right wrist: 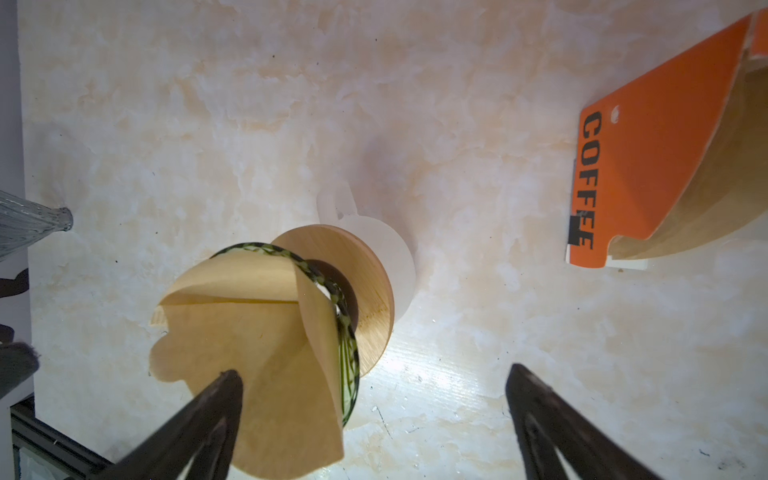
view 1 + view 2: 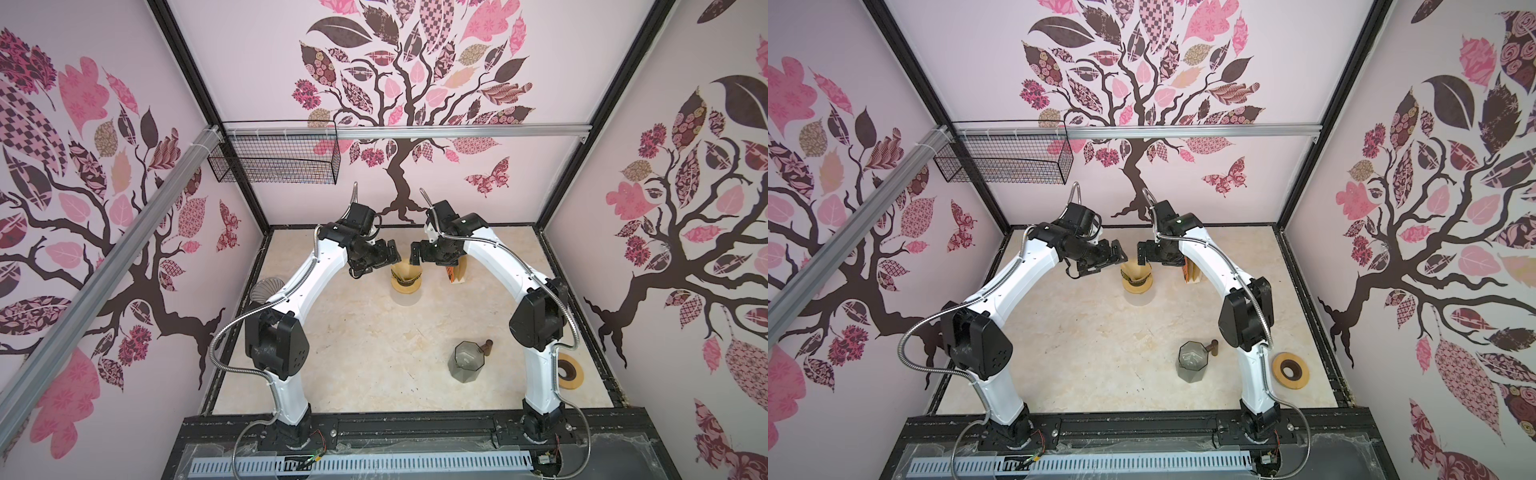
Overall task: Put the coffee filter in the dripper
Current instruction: 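Bring the left gripper to the filter in the dripper while the right gripper holds it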
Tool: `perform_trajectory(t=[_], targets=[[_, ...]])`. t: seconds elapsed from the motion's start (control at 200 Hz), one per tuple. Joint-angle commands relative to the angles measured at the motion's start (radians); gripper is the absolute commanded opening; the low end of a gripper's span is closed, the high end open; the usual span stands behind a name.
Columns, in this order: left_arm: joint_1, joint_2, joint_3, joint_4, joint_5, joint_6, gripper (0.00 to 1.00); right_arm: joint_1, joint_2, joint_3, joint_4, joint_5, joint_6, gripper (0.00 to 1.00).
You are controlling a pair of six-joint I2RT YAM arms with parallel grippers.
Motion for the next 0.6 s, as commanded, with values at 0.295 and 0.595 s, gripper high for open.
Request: perform_trajectory(t=[0.295,0.595], targets=[[-0.02,0.124,0.116,-0.061,-0.06,0.043,0.98,-0.002,-0.067,-0.04,0.008,0.045,-0.036,1.0],[-0.025,0.126,0.078,-0.08,-0.082,0.07,0.98,-0.002,-0.031,0.003,-0.014,0.095,-0.024,1.0]])
